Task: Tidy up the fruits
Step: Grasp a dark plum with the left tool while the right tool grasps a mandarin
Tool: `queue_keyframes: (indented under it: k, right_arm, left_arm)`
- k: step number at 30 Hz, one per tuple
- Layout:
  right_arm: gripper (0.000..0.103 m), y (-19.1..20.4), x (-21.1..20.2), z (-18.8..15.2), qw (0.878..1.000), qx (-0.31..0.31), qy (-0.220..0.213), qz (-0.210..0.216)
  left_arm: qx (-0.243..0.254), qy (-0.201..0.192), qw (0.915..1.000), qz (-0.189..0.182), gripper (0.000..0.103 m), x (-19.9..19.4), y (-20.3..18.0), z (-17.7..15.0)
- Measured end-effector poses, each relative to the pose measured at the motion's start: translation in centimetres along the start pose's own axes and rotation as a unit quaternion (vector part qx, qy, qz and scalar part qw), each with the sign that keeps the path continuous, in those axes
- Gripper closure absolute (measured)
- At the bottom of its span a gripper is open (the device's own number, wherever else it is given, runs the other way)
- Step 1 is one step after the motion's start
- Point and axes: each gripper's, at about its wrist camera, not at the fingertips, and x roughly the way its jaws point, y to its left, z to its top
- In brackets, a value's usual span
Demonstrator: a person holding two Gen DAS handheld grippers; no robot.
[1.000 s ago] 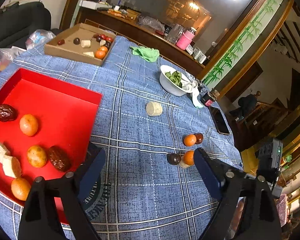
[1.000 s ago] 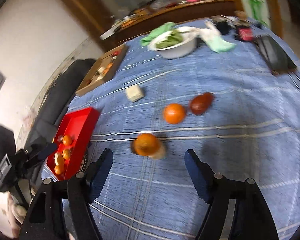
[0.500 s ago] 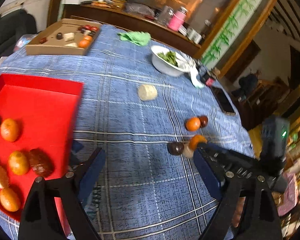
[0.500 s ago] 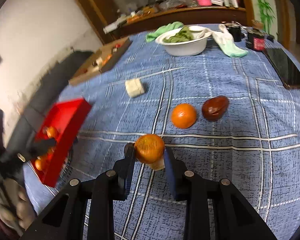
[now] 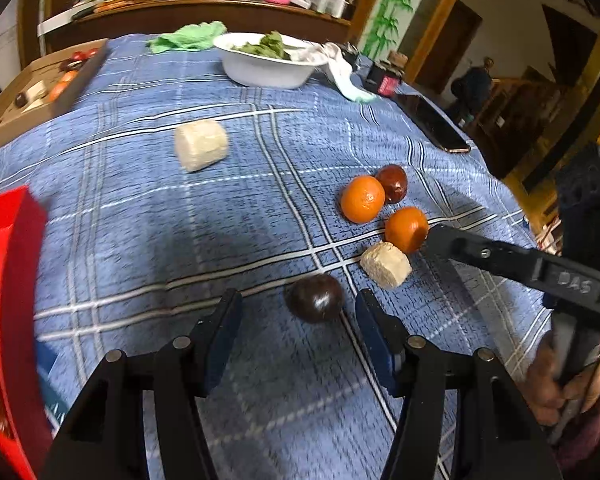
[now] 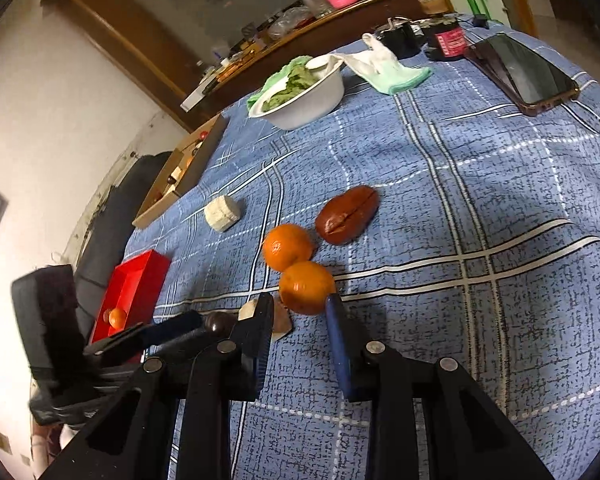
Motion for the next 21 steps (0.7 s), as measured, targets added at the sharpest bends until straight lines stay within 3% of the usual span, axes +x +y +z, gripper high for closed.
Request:
queue_keyframes:
  k: [3, 4, 6, 9, 15, 21]
  right_arm:
    - [0.067, -0.4, 0.0, 0.1, 1.0, 0.01, 0.001, 0.007]
    - [0.06, -0.5, 0.1, 0.0, 1.0, 0.012, 0.002, 0.009]
    - [0.049, -0.7, 0.1, 0.1, 1.0, 0.018, -0.002, 0.005]
    - [0.041, -0.7, -0.2, 0.1, 1.0, 0.012, -0.015, -0.013]
    - [0.041, -0.1, 0.2, 0.4, 0.999, -0.005, -0.027, -0.041]
    - [0.042, 1.3, 2.9, 1.4, 0.996, -0.043, 0.01, -0.078]
  left_arm:
    - [0.016, -0.005, 0.9998, 0.007, 0.047, 0.8, -0.7, 0.4]
    - [0.02, -0.006, 0.9998, 0.007, 0.051, 0.9, -0.9, 0.5]
    - [0.035, -0.009, 0.9993, 0.008, 0.079, 1.1, -1.4, 0.5]
    - [0.031, -0.01, 0.9995, 0.0, 0.08, 0.9, -1.2, 0.3]
    - [0.0, -0.027, 0.9996, -0.011, 0.08, -1.1, -0.1, -0.3]
    - [-0.018, -0.047, 0.9986, -0.015, 0.079, -3.8, 0.7, -1.6]
